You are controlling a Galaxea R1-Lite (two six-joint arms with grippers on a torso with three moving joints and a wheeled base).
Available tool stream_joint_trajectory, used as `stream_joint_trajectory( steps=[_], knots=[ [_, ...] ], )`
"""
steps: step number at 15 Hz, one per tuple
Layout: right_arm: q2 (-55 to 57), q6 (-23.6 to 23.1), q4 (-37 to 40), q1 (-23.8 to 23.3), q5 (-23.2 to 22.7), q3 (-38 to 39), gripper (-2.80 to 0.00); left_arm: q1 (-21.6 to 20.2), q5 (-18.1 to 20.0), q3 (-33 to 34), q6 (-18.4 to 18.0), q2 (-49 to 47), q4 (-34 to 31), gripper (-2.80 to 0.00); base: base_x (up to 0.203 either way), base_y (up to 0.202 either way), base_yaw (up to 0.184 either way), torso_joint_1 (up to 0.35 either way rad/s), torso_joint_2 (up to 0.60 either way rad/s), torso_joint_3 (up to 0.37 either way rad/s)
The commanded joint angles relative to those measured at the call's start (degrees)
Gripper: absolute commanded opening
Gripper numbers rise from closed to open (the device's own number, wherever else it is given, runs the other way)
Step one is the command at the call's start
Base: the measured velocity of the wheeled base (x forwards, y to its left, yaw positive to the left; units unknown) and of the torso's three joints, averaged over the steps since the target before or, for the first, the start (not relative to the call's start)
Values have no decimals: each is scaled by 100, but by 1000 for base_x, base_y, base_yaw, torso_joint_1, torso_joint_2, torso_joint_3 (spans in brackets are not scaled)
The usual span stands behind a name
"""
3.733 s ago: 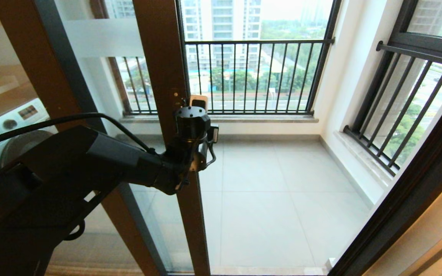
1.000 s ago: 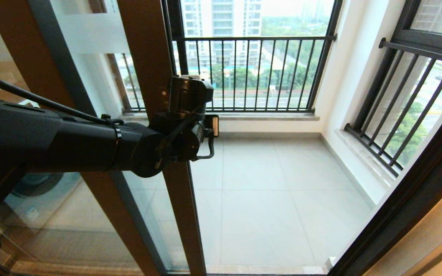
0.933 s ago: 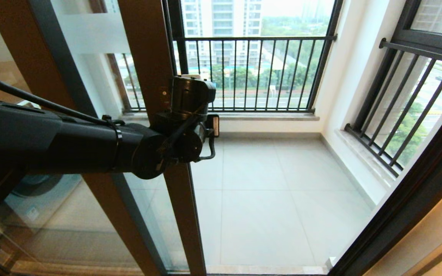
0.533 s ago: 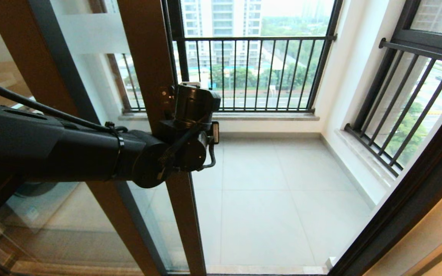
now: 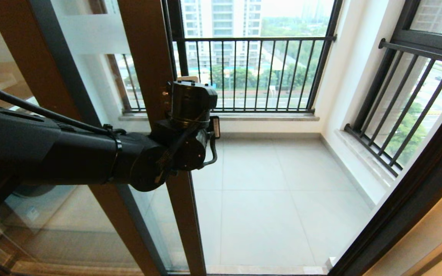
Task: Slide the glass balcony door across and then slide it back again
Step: Open the slid door
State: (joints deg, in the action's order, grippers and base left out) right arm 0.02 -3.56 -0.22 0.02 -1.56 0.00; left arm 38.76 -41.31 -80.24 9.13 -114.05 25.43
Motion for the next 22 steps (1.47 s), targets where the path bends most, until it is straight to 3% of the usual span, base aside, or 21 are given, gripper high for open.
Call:
stream_joint_trajectory(
  steps=[1,22],
  knots=[
    [-2,-5,-3,-1,-2,0,-280,-87,-14,43,-40,-159,267,-280,0,0,0,0,0,0],
    [-2,-5,-4,-2,-2,0,-280,-635,-8,-18,-269,-197,473,-280,0,0,0,0,0,0]
  ],
)
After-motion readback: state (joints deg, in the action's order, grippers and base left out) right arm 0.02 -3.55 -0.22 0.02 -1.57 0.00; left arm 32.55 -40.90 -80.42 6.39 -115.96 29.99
